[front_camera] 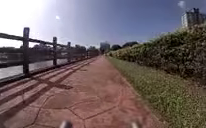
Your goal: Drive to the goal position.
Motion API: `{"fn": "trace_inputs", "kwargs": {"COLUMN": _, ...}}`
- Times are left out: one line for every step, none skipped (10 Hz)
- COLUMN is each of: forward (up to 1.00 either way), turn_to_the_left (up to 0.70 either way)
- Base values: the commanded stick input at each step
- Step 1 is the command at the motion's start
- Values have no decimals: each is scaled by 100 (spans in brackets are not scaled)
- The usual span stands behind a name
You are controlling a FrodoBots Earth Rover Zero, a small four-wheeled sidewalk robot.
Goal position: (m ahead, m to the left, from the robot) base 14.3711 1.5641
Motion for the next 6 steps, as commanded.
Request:
{"fn": "trace_inputs", "kwargs": {"forward": 50, "turn_to_the_left": 0}}
{"fn": "trace_inputs", "kwargs": {"forward": 50, "turn_to_the_left": 0}}
{"fn": "trace_inputs", "kwargs": {"forward": 50, "turn_to_the_left": 0}}
{"fn": "trace_inputs", "kwargs": {"forward": 50, "turn_to_the_left": 0}}
{"fn": "trace_inputs", "kwargs": {"forward": 50, "turn_to_the_left": 0}}
{"fn": "trace_inputs", "kwargs": {"forward": 50, "turn_to_the_left": 9}}
